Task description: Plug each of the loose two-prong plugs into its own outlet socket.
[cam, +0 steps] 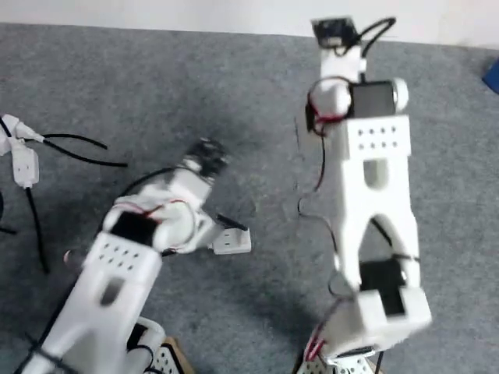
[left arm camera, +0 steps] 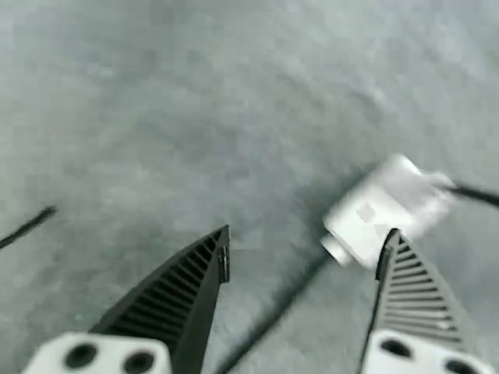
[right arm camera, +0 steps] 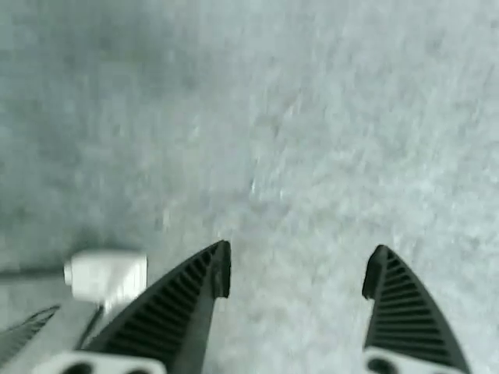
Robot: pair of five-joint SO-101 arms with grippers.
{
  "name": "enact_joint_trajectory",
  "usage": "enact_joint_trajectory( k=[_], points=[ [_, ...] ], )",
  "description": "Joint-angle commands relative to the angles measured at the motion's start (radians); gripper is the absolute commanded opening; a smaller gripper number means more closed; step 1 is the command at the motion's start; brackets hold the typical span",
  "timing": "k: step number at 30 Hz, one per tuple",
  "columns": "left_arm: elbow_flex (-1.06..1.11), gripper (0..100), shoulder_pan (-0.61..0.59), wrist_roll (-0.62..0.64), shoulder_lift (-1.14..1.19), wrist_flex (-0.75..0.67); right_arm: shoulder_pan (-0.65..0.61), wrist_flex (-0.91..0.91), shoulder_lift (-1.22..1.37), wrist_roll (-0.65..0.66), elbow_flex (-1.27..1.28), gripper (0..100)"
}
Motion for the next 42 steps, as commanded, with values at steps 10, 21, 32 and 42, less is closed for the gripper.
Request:
enact_joint_trajectory(
  k=[10, 21, 32, 42],
  points=[
    [-0.329, 31, 0.062, -0.278, 0.581, 0.052, 0.01, -0.717, -0.728, 0.083, 1.412, 27.0],
    [-0.486, 31, 0.259, -0.288, 0.869, 0.057, 0.016, -0.819, -0.739, 0.081, 1.501, 27.0],
    [-0.553, 0, 0.148, -0.29, 0.928, 0.087, 0.016, -0.831, -0.74, 0.081, 1.549, 27.0],
    [-1.004, 1, -0.371, -0.293, 0.94, 0.199, 0.012, -0.915, -0.74, 0.08, 1.607, 27.0]
  ],
)
